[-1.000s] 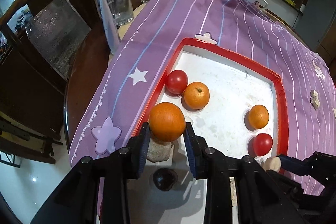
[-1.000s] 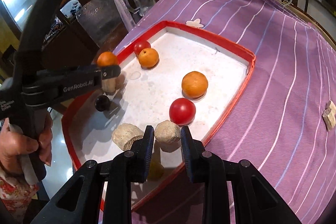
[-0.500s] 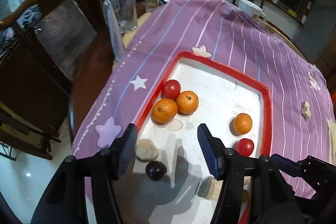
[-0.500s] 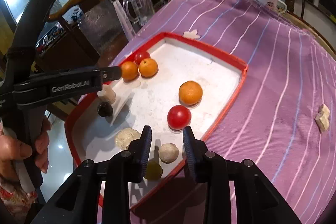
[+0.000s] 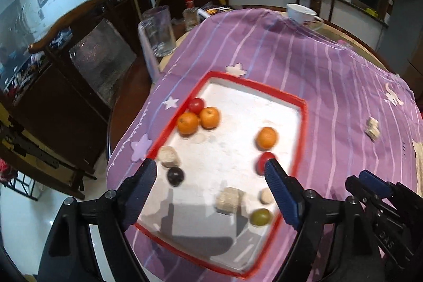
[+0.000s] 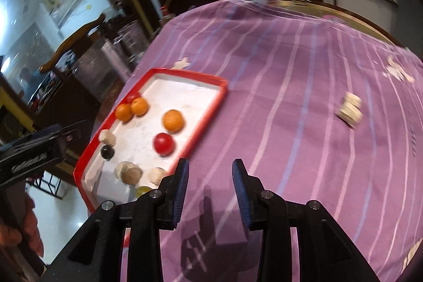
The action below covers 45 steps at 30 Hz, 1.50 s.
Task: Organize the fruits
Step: 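Move both tools back toward the two remaining wood blocks on the cloth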
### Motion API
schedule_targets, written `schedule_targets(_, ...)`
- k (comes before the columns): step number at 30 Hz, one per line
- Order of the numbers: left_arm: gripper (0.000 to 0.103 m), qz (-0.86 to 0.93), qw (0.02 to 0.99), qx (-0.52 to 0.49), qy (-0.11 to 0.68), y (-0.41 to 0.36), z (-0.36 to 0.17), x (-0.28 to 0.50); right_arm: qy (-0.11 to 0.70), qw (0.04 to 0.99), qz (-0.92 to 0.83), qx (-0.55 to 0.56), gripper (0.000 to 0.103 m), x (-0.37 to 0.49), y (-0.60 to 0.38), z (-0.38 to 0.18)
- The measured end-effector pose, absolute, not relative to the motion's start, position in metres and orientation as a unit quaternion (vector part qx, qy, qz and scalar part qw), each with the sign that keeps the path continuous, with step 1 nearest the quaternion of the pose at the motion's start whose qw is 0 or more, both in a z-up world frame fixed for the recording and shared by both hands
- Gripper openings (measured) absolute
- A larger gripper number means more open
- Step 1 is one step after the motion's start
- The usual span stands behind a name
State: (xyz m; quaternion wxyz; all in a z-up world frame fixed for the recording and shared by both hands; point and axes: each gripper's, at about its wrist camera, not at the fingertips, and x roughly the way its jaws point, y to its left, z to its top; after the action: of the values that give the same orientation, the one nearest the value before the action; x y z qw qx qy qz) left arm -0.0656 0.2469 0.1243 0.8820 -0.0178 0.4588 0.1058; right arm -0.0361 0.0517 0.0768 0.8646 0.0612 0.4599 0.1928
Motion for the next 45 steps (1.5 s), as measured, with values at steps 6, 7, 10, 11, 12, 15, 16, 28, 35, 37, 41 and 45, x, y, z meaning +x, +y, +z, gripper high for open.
schedule_targets(6, 0.083, 0.095, 0.891, 0.014, 0.444, 0.205, 0.139, -0.073, 0.457, 0.868, 0.179, 0.074, 0.038, -0.045, 0.019, 0.082)
schedule_targets(7, 0.083, 0.094, 0.891, 0.016, 0.443, 0.200, 0.140, -0.074, 0.455, 0.869, 0.179, 0.075, 0.038, -0.047, 0.014, 0.084)
schedule_targets(10, 0.083, 0.087, 0.893, 0.023, 0.441, 0.183, 0.145, -0.076, 0.449, 0.873, 0.176, 0.078, 0.038, -0.051, 0.000, 0.088)
schedule_targets(11, 0.083, 0.086, 0.893, 0.024, 0.440, 0.179, 0.146, -0.077, 0.447, 0.874, 0.175, 0.080, 0.038, -0.053, -0.005, 0.090)
schedule_targets(12, 0.083, 0.084, 0.894, 0.026, 0.439, 0.174, 0.147, -0.077, 0.446, 0.875, 0.174, 0.081, 0.038, -0.054, -0.010, 0.091)
schedule_targets(15, 0.083, 0.081, 0.896, 0.028, 0.436, 0.162, 0.151, -0.081, 0.443, 0.876, 0.171, 0.083, 0.038, -0.057, -0.021, 0.094)
schedule_targets(16, 0.083, 0.080, 0.896, 0.029, 0.436, 0.158, 0.151, -0.081, 0.442, 0.877, 0.170, 0.083, 0.038, -0.058, -0.025, 0.094)
schedule_targets(28, 0.083, 0.082, 0.891, 0.013, 0.447, 0.141, 0.145, -0.085, 0.448, 0.873, 0.176, 0.079, 0.039, -0.064, -0.047, 0.091)
schedule_targets(35, 0.083, 0.071, 0.880, -0.012, 0.470, 0.135, 0.127, -0.080, 0.465, 0.866, 0.170, 0.075, 0.039, -0.063, -0.057, 0.077)
schedule_targets(37, 0.083, 0.063, 0.874, -0.022, 0.481, 0.131, 0.118, -0.076, 0.471, 0.863, 0.165, 0.074, 0.039, -0.063, -0.062, 0.071)
schedule_targets(41, 0.083, 0.046, 0.866, -0.031, 0.498, 0.120, 0.102, -0.070, 0.485, 0.858, 0.146, 0.079, 0.039, -0.058, -0.080, 0.059)
schedule_targets(45, 0.083, 0.030, 0.861, -0.031, 0.507, 0.111, 0.090, -0.067, 0.492, 0.857, 0.123, 0.094, 0.039, -0.038, -0.103, 0.053)
